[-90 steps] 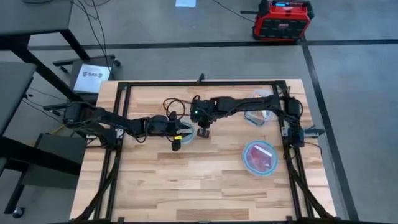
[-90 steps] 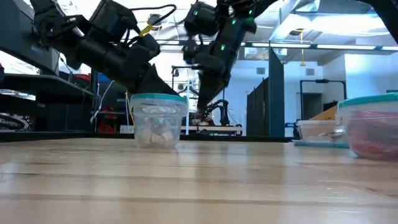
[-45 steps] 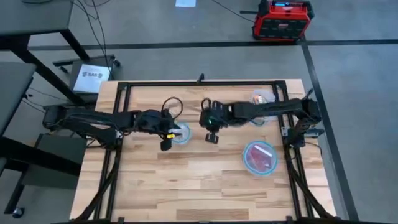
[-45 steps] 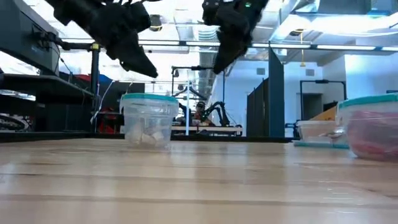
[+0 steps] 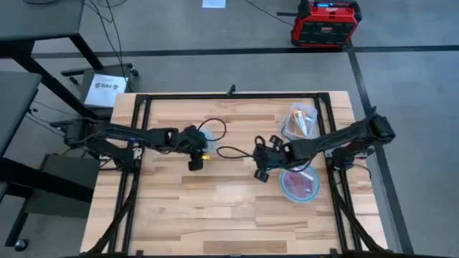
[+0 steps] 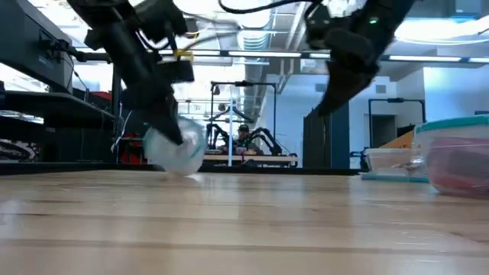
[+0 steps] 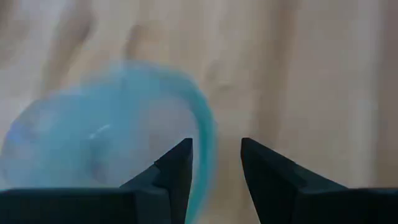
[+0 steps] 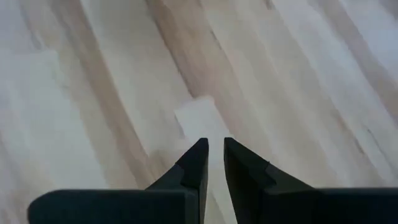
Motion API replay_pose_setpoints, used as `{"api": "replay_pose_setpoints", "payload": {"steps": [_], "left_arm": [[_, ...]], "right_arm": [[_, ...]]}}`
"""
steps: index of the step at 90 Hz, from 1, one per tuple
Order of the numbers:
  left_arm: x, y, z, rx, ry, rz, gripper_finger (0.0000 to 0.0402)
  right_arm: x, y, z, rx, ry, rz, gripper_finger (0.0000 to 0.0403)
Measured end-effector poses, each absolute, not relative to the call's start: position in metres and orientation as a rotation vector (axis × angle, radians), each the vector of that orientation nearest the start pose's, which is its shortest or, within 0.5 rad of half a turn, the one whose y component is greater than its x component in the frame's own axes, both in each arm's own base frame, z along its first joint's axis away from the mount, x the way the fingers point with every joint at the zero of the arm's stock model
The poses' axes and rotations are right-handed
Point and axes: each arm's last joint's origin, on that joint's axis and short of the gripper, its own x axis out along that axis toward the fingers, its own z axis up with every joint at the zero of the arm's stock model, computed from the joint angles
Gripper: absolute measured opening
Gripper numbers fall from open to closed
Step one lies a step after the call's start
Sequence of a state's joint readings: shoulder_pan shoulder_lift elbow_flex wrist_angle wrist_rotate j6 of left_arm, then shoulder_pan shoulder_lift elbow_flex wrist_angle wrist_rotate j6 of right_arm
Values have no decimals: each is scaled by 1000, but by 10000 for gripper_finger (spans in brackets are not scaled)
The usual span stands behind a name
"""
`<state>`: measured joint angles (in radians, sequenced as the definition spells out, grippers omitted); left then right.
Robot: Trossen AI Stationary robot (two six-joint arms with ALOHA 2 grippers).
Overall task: Sort candy
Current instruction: Close the small round transparent bin
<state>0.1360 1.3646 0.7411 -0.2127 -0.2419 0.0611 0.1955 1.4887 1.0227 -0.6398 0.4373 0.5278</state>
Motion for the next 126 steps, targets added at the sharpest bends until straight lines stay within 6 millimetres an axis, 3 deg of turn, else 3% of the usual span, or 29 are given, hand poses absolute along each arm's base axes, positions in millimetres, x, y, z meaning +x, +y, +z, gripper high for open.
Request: {"api": "replay_pose_setpoints", "payload": {"steps": [16, 30, 45, 60, 72, 89, 108, 126], "left_arm": [[263, 66, 219, 123, 853, 370, 123], [268, 71, 242, 136, 828, 365, 123], [265, 73, 255, 125, 830, 399, 123], [244, 81, 270, 67, 811, 498, 123], [215, 93, 280, 4, 718, 653, 123], [179, 105, 255, -157, 686, 793, 123], [170, 111, 243, -179, 655, 831, 123], [164, 115, 244, -177, 652, 913, 123]], "right_arm": [[263, 36, 245, 126, 920, -517, 38], [257, 30, 255, 147, 889, -529, 38], [256, 30, 252, 167, 887, -540, 38], [267, 18, 241, 199, 755, -539, 38], [287, -10, 233, 224, 640, -471, 38], [343, -68, 224, 263, 421, -267, 38], [418, -146, 208, 222, 523, -242, 38], [459, -204, 208, 204, 591, -203, 38]]}}
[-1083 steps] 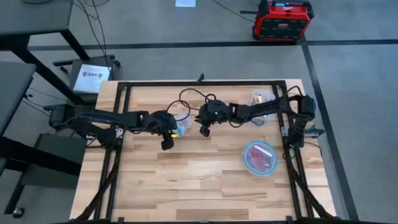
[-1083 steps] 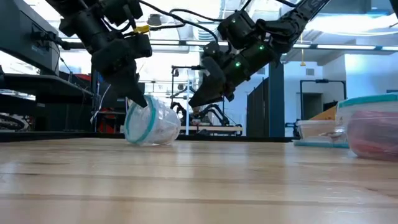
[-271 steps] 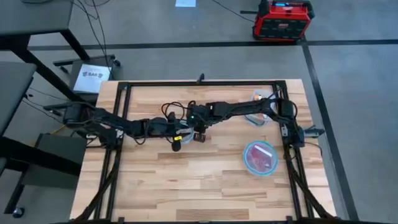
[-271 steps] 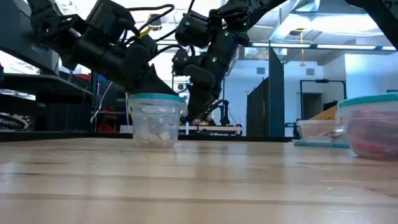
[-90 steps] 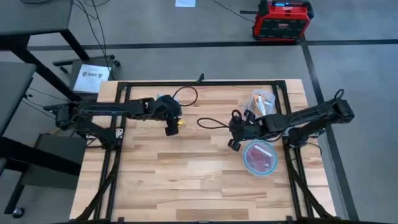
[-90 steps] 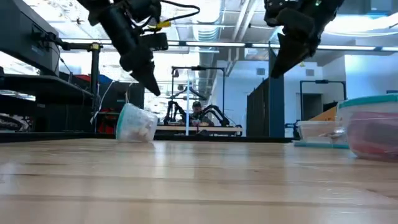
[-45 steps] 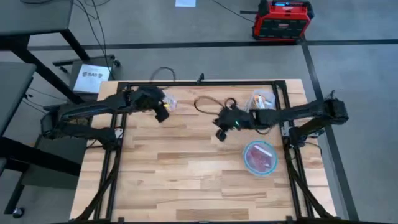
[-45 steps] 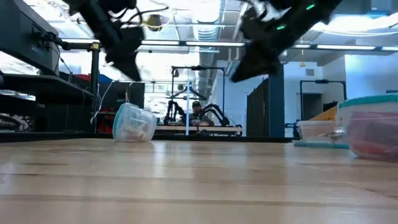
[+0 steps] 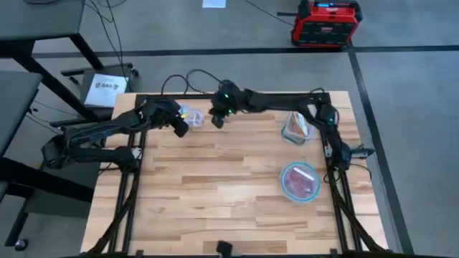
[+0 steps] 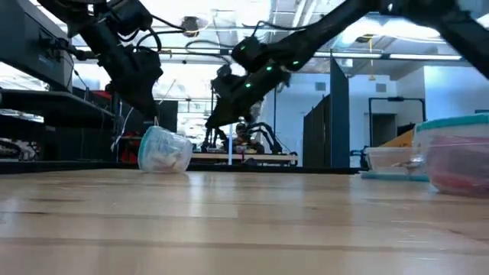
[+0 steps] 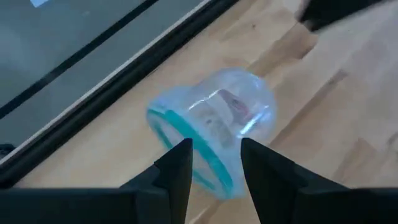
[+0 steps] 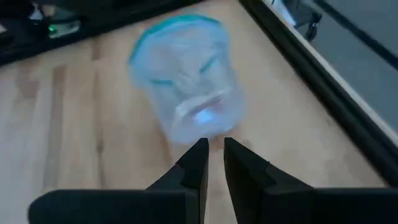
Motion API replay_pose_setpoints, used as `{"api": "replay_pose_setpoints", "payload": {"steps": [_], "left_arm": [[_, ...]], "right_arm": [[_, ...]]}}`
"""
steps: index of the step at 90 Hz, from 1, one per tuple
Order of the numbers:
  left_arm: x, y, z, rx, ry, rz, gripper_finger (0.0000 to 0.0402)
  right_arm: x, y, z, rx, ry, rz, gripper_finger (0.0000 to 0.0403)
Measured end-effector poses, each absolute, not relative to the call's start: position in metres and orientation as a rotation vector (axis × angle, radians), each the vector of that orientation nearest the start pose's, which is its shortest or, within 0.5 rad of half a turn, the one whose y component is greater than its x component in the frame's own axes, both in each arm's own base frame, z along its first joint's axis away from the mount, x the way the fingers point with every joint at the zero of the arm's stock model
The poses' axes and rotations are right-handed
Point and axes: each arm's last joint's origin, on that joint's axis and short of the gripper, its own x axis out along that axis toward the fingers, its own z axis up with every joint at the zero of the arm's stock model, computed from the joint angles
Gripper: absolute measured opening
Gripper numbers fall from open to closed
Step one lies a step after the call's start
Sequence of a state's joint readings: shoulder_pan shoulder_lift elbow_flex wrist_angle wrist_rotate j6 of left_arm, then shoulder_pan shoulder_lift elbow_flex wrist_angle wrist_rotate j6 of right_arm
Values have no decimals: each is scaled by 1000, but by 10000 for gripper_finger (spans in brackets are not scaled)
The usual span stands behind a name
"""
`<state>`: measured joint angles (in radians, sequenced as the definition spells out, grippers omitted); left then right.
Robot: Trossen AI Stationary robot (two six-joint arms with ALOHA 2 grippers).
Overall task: Sort candy
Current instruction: Close the small round transparent bin
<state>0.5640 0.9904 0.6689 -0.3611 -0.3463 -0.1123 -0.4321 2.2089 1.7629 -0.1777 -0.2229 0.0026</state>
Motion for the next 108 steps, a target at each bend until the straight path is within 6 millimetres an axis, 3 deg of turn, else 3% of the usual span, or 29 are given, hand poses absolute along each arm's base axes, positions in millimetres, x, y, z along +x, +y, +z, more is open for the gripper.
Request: {"api": "replay_pose_setpoints", "payload": {"steps": [14, 36, 47, 61, 87, 96, 108], "left_arm": [[155, 116, 248, -175, 639, 1015, 123], [146, 127, 230, -243, 640, 1004, 123], [139, 132, 213, -280, 631, 983, 123], [136, 140, 211, -301, 573, 906, 123], [149, 155, 201, -373, 505, 721, 123], [157, 157, 204, -380, 448, 658, 123], [167, 162, 225, -334, 384, 628, 123]], "right_arm": [[479, -229, 207, 285, 547, -119, 38], [502, -235, 184, 392, 554, -43, 38], [499, -240, 183, 406, 573, -54, 38], [496, -244, 181, 413, 579, -67, 38], [494, -242, 179, 454, 618, -81, 38], [494, -243, 179, 458, 619, -93, 38], [496, -239, 178, 461, 620, -72, 38]]}}
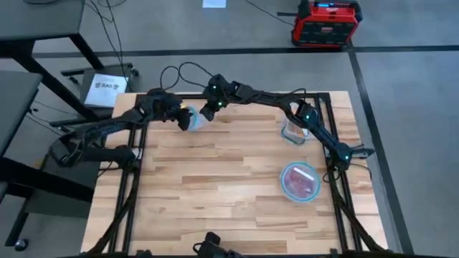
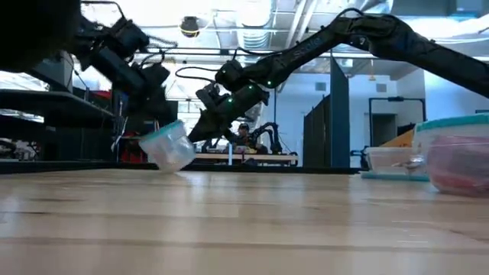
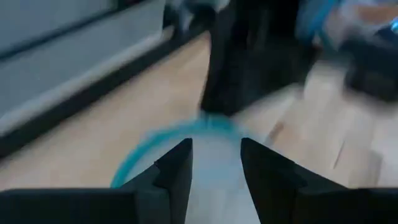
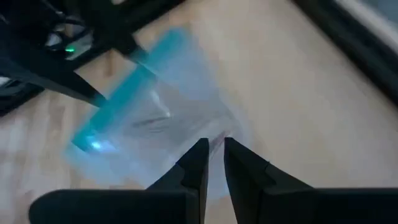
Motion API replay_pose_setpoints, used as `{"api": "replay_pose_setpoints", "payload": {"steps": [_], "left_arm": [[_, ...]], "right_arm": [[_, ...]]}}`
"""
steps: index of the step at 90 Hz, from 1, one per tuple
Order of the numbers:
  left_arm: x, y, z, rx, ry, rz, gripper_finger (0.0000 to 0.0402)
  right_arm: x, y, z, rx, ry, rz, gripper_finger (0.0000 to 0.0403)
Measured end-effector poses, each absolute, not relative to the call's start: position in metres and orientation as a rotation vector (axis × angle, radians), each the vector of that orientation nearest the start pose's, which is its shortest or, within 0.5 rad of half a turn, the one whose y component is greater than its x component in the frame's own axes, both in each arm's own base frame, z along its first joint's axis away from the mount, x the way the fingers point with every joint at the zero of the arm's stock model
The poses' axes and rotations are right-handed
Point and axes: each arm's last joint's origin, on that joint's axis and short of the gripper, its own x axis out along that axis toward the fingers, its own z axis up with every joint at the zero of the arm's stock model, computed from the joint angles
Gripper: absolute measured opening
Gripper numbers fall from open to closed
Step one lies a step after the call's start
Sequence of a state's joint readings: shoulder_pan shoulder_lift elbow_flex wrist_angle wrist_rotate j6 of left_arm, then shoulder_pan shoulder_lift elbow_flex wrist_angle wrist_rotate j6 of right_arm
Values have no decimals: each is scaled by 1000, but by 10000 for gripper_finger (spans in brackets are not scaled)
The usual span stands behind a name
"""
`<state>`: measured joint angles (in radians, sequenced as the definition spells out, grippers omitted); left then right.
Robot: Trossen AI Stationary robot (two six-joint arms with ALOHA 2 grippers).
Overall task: Sort candy
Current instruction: Close the small round transparent bin
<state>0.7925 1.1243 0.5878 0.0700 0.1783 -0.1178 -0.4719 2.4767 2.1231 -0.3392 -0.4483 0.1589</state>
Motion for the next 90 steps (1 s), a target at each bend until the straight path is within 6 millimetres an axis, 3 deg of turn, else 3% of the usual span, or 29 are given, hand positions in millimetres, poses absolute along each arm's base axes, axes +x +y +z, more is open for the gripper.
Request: {"api": "replay_pose_setpoints", "payload": {"steps": [19, 33, 50, 66, 90], "left_arm": [[175, 170, 235, -312, 396, 625, 123], [176, 167, 230, -315, 456, 609, 123], [157, 151, 245, -289, 533, 672, 123], [132, 133, 264, -287, 610, 853, 123], [116, 135, 241, -375, 804, 1007, 123]], "right_arm": [[497, -237, 178, 454, 619, -64, 38], [497, -237, 178, 465, 617, -68, 38], [499, -236, 179, 416, 607, -54, 38], [512, -218, 186, 356, 535, 7, 38], [536, -176, 198, 229, 408, 14, 38]]}}
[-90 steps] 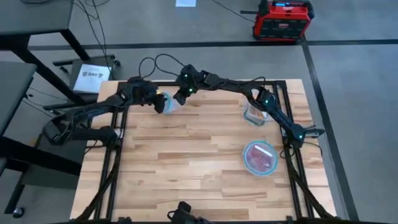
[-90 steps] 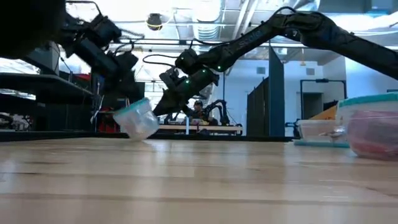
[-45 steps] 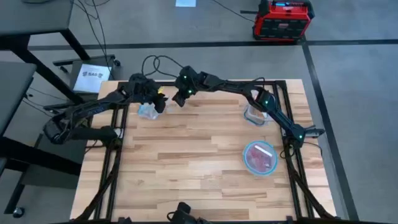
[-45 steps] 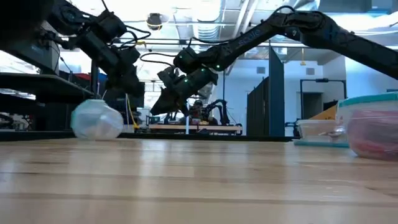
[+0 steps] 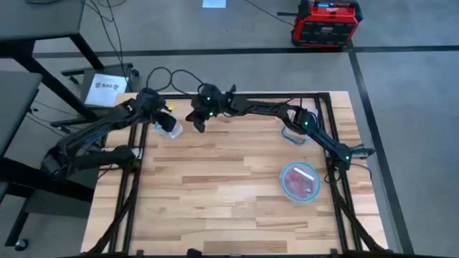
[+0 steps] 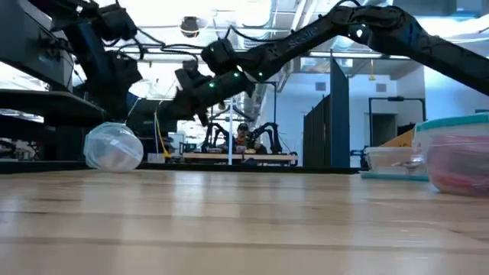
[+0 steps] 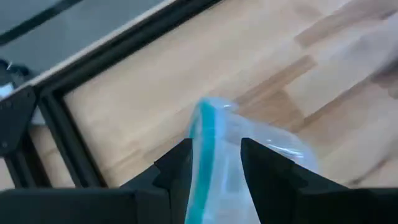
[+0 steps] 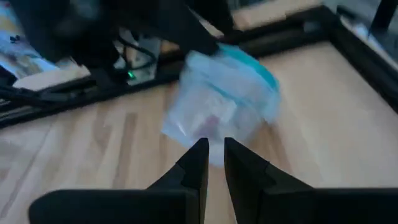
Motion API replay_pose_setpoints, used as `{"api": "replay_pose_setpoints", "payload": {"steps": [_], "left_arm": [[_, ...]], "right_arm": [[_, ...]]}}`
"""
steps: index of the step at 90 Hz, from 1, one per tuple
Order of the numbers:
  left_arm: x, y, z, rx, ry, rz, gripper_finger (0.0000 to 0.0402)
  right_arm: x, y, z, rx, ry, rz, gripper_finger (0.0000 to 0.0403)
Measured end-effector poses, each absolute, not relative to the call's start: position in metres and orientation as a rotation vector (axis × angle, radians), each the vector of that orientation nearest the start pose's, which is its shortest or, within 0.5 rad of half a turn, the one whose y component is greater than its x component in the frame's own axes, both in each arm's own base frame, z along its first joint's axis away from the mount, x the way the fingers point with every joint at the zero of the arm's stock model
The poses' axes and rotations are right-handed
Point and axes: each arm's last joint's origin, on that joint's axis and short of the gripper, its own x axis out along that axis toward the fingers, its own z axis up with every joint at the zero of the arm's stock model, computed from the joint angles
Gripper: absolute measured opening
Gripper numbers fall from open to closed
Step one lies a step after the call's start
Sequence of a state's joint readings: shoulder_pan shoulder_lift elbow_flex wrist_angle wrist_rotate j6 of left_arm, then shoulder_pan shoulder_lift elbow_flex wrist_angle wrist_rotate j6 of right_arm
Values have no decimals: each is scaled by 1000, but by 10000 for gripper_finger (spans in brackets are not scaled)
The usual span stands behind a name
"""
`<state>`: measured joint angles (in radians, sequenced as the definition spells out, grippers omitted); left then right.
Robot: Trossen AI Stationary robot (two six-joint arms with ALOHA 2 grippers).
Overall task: Sort candy
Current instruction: Close the small round transparent bin
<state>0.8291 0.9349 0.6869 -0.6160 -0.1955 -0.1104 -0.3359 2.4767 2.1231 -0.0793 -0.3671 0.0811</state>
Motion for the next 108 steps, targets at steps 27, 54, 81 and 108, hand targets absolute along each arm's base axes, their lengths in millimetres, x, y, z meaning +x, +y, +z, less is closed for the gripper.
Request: {"api": "replay_pose_setpoints", "payload": {"steps": [27, 54, 81, 108], "left_arm": [[114, 138, 233, -397, 824, 1014, 123], [111, 135, 243, -364, 833, 1017, 123], [103, 136, 246, -414, 962, 1075, 123], [111, 141, 239, -493, 956, 941, 123]], "right_arm": [[554, -156, 184, 220, 312, -49, 38], [562, -146, 153, 228, 335, -30, 38], [566, -135, 156, 179, 297, -3, 38], [566, -139, 157, 165, 282, -30, 38]]}}
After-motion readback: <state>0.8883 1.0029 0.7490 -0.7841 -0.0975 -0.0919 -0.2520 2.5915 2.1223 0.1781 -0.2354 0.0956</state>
